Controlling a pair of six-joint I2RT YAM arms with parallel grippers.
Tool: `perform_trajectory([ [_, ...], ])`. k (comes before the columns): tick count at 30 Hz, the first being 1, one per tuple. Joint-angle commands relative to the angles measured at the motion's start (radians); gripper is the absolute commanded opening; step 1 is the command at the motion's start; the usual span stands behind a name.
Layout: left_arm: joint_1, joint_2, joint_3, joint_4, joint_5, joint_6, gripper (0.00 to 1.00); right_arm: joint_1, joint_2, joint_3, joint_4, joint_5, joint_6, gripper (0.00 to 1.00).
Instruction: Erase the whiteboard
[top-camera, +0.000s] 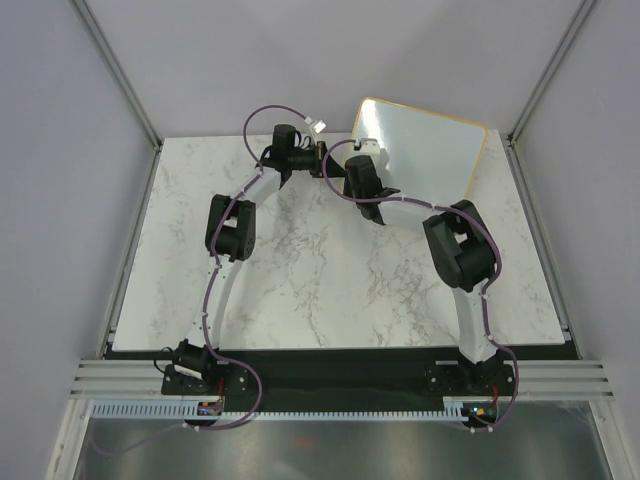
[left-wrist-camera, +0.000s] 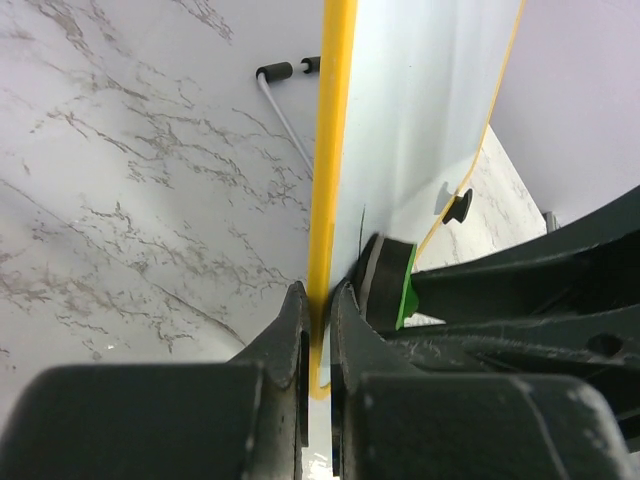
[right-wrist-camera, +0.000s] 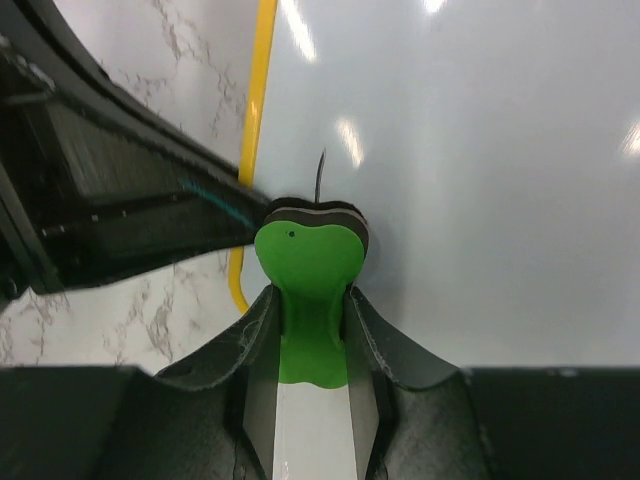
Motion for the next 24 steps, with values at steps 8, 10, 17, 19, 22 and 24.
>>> perform_trajectory([
  [8,-0.001,-0.059,0.006,0.000,-0.044,0.057,0.02,-0.037,0.001,0.012,-0.122,0.017,0.009,0.00],
  [10,-0.004,-0.059,0.007,0.000,-0.047,0.057,0.02,-0.050,0.009,0.084,-0.136,0.022,-0.007,0.00],
  [17,-0.004,-0.062,0.004,-0.003,-0.045,0.062,0.02,-0.095,0.095,0.293,-0.222,-0.029,-0.047,0.00],
  [19,-0.004,-0.062,0.006,-0.005,-0.047,0.065,0.02,-0.098,0.108,0.317,-0.227,-0.032,-0.051,0.00],
  [22,-0.004,-0.064,0.007,-0.005,-0.048,0.065,0.02,-0.096,0.109,0.299,-0.231,-0.072,-0.028,0.00],
  [24,-0.003,-0.065,0.009,-0.005,-0.048,0.067,0.02,-0.086,0.099,0.250,-0.230,-0.102,-0.017,0.00],
])
